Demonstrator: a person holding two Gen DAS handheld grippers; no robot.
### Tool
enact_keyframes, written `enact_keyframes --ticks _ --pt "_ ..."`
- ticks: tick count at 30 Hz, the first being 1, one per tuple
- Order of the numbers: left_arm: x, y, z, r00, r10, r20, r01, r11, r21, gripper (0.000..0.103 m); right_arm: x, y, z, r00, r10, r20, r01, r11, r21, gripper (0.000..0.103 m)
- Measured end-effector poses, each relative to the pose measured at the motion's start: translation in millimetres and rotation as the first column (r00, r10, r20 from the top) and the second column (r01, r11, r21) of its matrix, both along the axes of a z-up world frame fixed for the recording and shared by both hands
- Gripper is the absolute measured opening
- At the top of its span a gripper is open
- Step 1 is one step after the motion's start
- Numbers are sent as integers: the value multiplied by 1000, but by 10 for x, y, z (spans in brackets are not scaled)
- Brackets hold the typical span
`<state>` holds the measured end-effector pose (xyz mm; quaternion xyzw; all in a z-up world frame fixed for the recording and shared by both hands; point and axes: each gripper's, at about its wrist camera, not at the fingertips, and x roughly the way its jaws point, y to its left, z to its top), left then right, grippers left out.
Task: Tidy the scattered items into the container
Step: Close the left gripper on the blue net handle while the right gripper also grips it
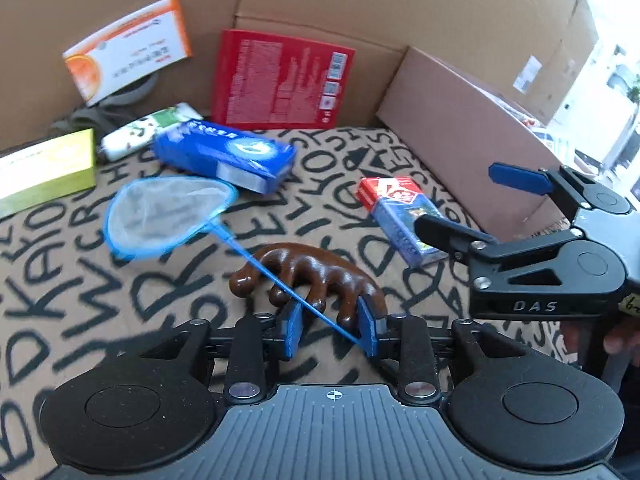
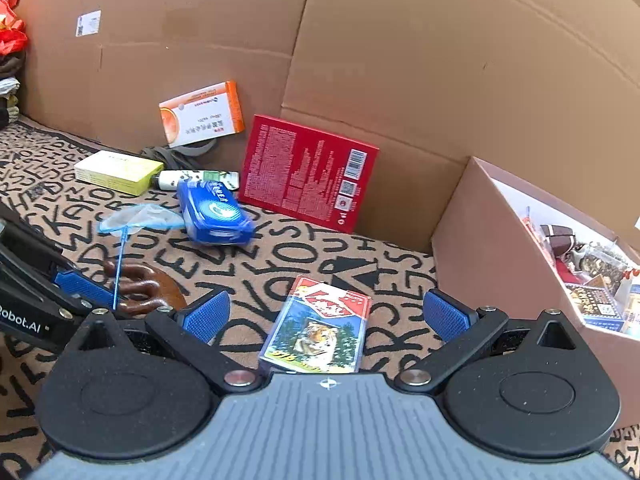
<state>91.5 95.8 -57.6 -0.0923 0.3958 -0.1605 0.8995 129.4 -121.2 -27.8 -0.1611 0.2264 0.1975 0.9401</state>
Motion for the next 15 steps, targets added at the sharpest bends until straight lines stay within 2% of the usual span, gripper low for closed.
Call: enact_keyframes --ticks 2,3,4,8,11,15 --pt "-84 78 21 999 47 -10 -47 999 -10 56 -31 9 11 1000 21 -9 -21 1000 14 102" --pt "-117 107 33 997 77 -11 -78 997 -15 72 -46 17 15 999 32 -13 -32 999 21 102" --pt "-160 151 71 994 111 -2 -111 994 -20 80 -61 28 19 999 46 -17 -45 999 30 102" --pt "-243 370 146 980 197 9 -196 979 -49 83 -110 117 27 995 100 -30 -98 994 55 101" --pt "-155 468 207 969 248 8 -247 967 -60 86 -115 238 10 990 135 -47 -132 989 66 99" --pt "-35 550 237 955 296 23 -294 953 -74 86 -126 435 14 975 203 -85 -197 977 80 84"
